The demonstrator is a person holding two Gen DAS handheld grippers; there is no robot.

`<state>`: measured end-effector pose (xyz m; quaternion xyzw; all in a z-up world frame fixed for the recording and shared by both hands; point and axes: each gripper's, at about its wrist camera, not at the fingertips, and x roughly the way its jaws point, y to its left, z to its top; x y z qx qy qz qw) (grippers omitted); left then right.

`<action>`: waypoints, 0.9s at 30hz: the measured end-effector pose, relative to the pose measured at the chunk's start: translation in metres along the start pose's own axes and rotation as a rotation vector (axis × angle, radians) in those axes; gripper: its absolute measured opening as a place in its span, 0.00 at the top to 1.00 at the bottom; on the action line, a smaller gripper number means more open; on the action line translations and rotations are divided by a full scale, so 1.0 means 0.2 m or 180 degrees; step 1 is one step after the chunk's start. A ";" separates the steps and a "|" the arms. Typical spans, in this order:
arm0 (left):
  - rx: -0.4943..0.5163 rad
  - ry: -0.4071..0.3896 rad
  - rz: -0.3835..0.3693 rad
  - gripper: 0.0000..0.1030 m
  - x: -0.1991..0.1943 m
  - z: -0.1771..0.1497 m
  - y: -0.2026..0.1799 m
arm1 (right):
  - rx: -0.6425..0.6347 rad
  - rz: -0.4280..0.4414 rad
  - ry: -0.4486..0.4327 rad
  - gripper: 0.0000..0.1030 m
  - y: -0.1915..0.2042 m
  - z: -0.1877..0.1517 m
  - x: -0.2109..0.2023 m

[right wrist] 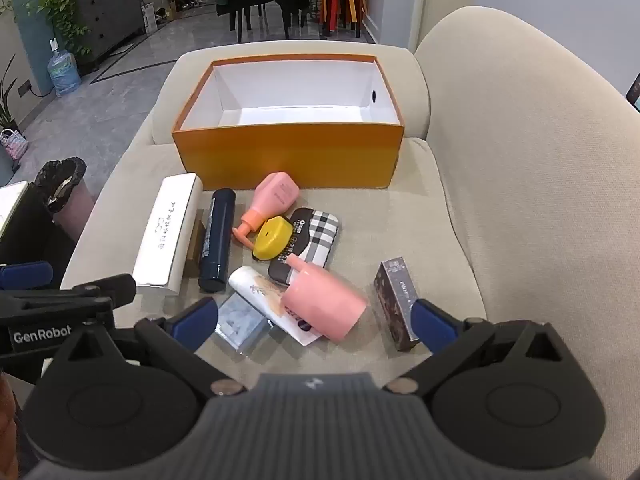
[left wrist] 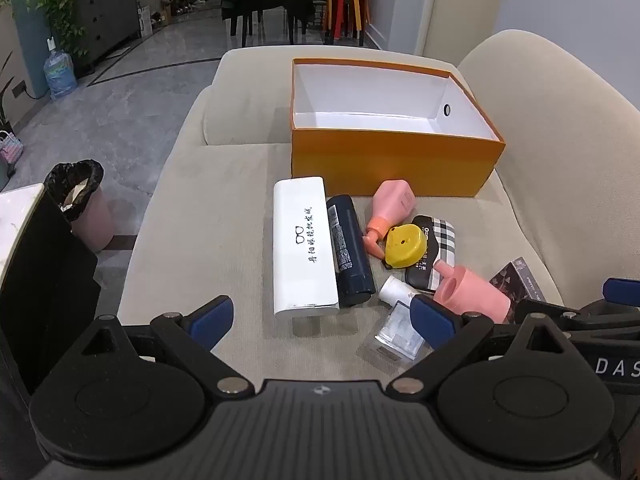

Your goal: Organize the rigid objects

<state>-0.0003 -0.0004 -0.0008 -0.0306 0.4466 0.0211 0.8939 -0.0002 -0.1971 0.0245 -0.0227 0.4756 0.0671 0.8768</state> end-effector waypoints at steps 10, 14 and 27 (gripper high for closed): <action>-0.0008 0.0006 -0.0023 0.00 0.00 0.00 0.01 | -0.0004 0.0000 -0.0006 0.02 -0.01 0.00 0.00; -0.0014 0.0002 -0.0028 0.00 0.00 0.00 0.03 | 0.0002 -0.0001 -0.0009 0.02 0.00 0.00 0.00; 0.0001 0.0006 -0.0013 0.00 0.00 0.00 -0.02 | -0.0007 -0.0007 -0.0006 0.02 -0.01 -0.01 -0.01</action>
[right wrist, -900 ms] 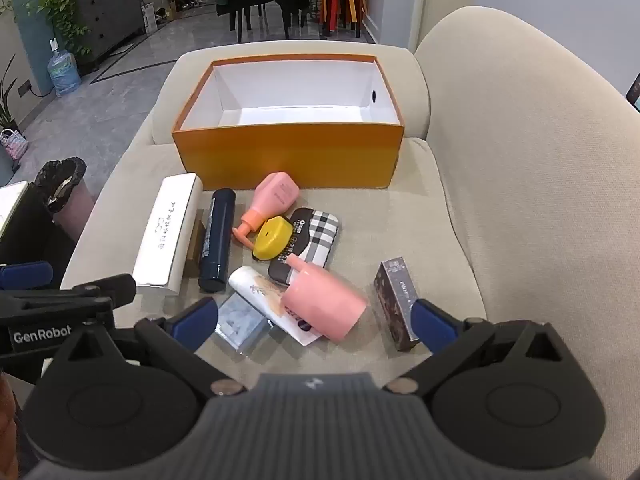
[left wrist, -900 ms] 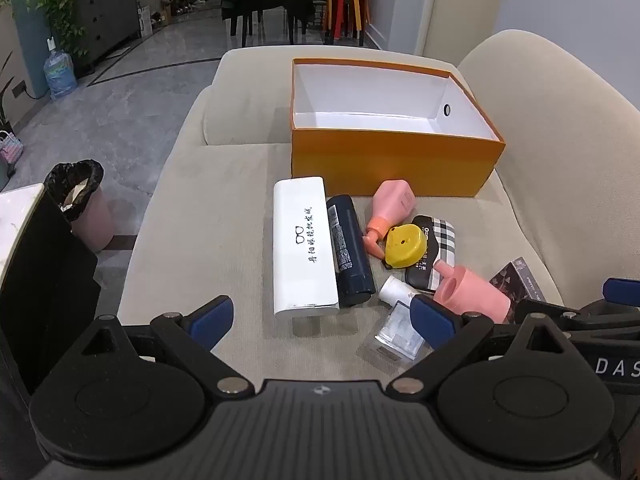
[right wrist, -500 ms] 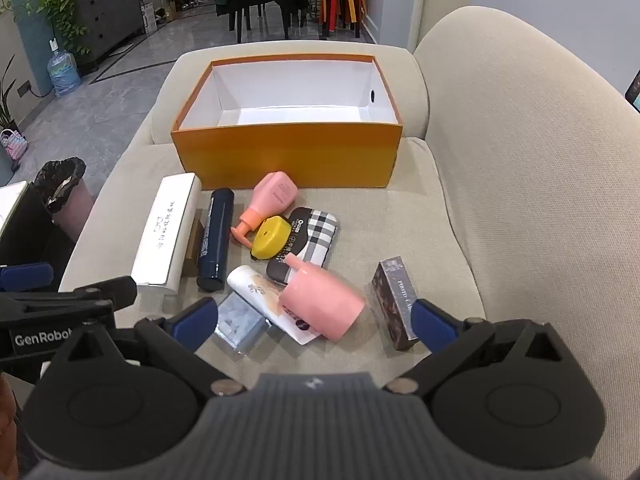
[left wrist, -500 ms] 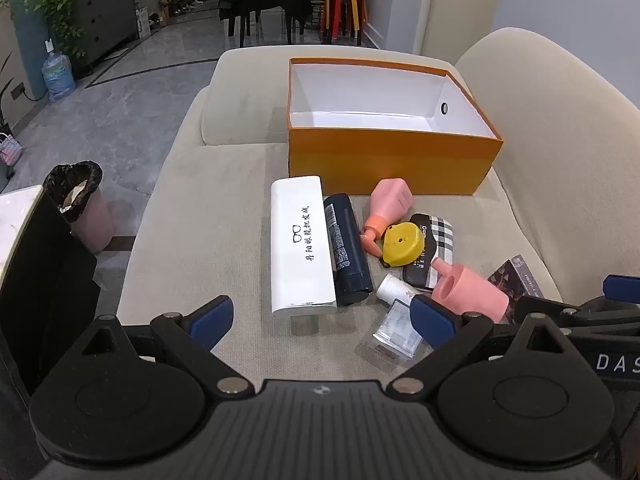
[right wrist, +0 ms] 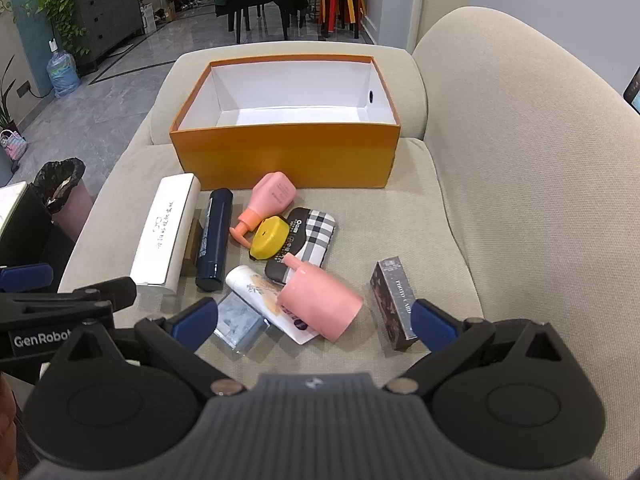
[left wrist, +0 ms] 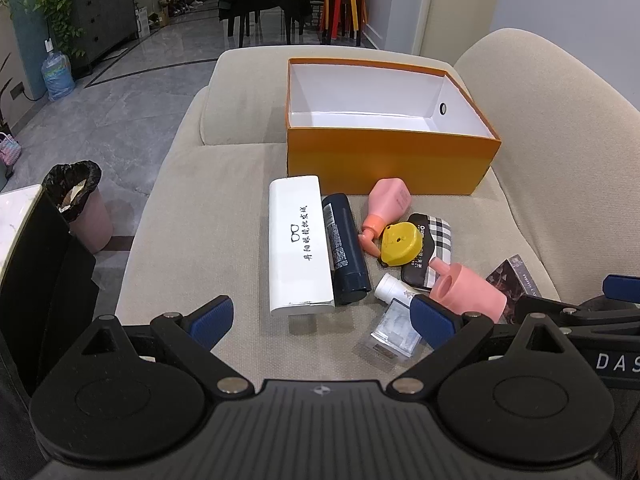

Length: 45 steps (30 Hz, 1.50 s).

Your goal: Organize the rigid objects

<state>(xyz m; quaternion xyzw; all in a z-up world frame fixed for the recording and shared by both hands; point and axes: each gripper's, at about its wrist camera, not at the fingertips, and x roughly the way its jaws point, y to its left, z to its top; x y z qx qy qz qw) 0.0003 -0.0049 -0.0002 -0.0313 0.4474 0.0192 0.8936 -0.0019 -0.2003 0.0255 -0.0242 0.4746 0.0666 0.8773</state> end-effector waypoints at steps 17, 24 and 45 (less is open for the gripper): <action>-0.0005 0.0000 -0.0002 0.00 -0.01 0.00 -0.02 | 0.0002 0.0003 -0.0003 0.02 0.00 0.00 0.00; 0.0000 -0.0008 -0.0008 0.00 0.01 0.00 0.00 | -0.0007 -0.0001 -0.0008 0.02 0.00 0.00 -0.01; 0.0058 0.0177 -0.0020 0.00 0.23 0.02 0.03 | -0.0075 0.0156 0.0169 0.02 -0.09 0.04 0.16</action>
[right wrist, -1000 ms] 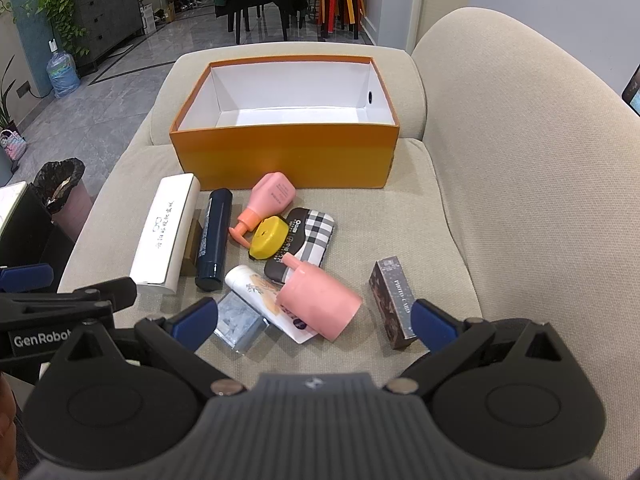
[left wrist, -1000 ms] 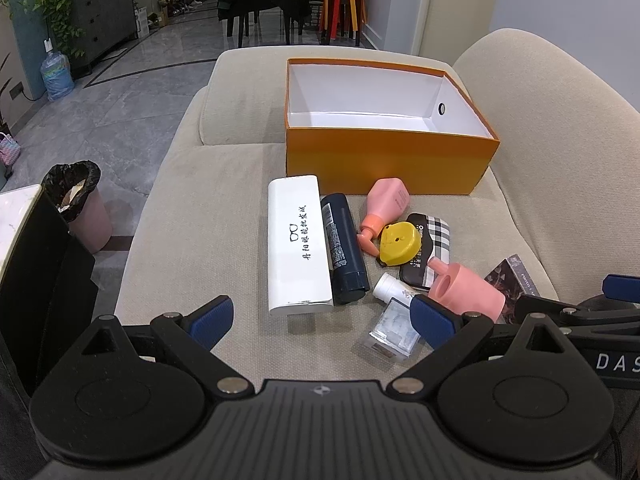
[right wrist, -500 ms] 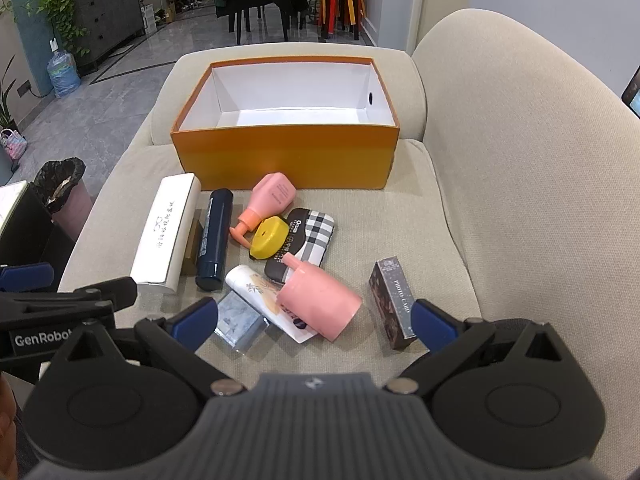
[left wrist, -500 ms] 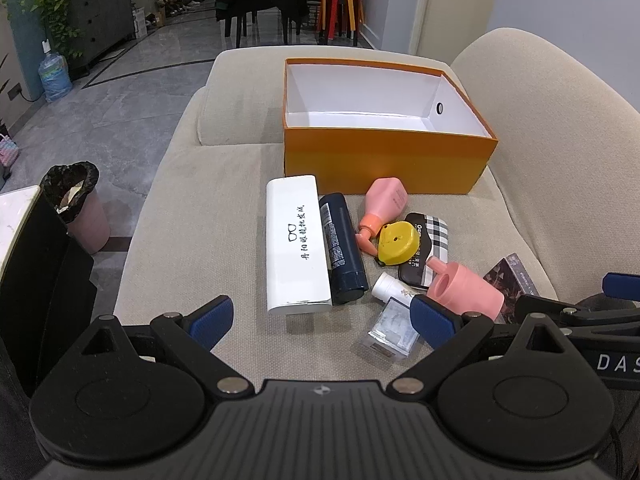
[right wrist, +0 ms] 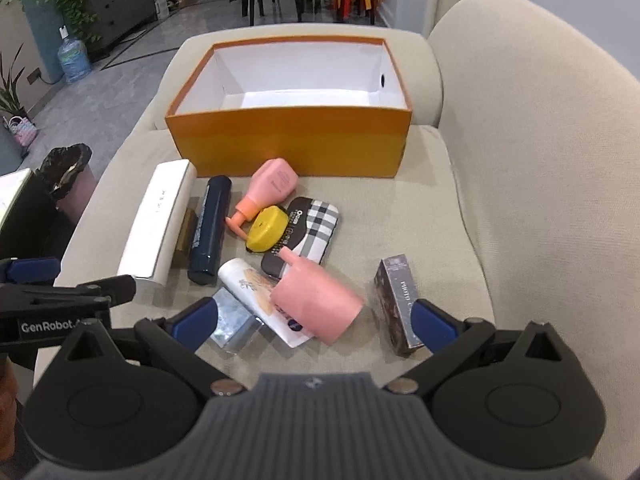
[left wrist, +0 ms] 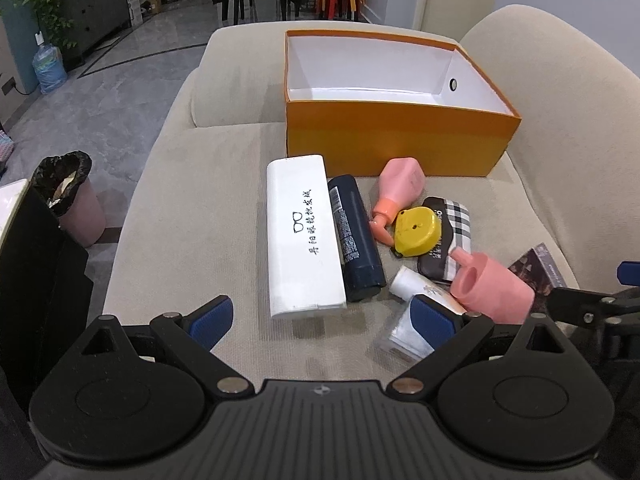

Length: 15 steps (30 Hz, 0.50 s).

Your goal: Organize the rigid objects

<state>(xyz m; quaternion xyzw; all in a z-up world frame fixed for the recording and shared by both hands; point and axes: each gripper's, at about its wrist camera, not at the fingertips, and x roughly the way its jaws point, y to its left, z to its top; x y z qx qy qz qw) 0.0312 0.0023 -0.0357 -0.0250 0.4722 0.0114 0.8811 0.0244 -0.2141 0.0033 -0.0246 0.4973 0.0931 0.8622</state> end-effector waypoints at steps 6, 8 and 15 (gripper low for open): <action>-0.0031 0.0098 0.0035 0.00 0.15 0.05 0.02 | -0.0073 -0.0012 0.0023 0.02 -0.10 0.04 0.09; -0.0001 0.0122 0.0067 0.00 0.20 0.05 0.02 | -0.0133 -0.0016 0.0054 0.02 -0.12 0.04 0.13; 0.0074 0.0169 0.0151 0.00 0.30 0.08 0.00 | -0.0696 0.0238 0.0154 0.02 -0.11 0.02 0.26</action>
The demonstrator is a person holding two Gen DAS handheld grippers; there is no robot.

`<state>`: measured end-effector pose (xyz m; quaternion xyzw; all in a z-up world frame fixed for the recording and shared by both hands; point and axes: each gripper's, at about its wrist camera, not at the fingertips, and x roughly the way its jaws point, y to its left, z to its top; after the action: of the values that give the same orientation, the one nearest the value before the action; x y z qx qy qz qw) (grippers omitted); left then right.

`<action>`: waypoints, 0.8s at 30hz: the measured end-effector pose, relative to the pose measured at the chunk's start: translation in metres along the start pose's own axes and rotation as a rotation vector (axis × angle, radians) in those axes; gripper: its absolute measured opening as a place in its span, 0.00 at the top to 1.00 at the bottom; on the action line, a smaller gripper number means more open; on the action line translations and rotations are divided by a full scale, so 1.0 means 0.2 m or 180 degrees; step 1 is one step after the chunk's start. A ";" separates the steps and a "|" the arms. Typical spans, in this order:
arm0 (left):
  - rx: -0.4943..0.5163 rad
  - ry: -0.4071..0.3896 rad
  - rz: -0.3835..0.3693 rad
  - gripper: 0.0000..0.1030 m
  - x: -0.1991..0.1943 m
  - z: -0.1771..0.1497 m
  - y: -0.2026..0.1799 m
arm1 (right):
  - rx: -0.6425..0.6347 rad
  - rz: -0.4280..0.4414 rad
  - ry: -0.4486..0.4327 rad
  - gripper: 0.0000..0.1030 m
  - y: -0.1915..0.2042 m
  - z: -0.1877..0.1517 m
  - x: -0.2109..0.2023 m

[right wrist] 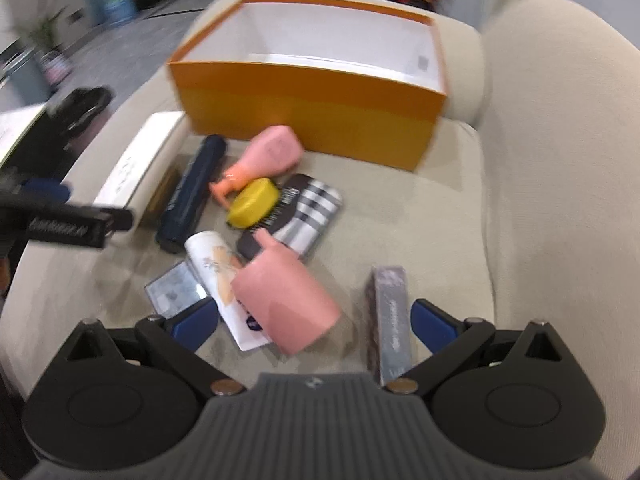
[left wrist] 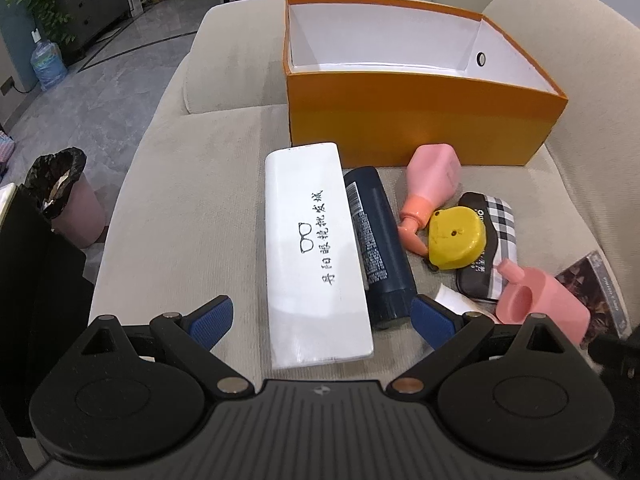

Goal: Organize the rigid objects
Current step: 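Grasp the pink cup with the right tool while the left tool grasps the white glasses case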

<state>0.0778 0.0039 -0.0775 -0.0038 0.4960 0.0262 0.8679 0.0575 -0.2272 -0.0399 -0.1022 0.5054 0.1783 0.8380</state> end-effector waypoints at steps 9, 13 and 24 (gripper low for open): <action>0.0040 0.0020 0.0088 0.00 0.08 0.06 -0.01 | -0.0505 0.0088 0.0259 0.14 0.04 0.08 0.19; 0.0049 0.0052 0.0087 0.00 0.13 0.08 -0.01 | -0.0729 0.0181 0.0422 0.26 0.06 0.10 0.27; -0.0001 0.0140 0.0051 0.00 0.23 0.09 0.03 | -0.1039 0.0411 0.0694 0.26 0.11 0.12 0.40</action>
<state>0.1158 0.0118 -0.1074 -0.0006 0.5150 0.0331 0.8566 0.1025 -0.1820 -0.0992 -0.2227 0.5631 0.2991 0.7375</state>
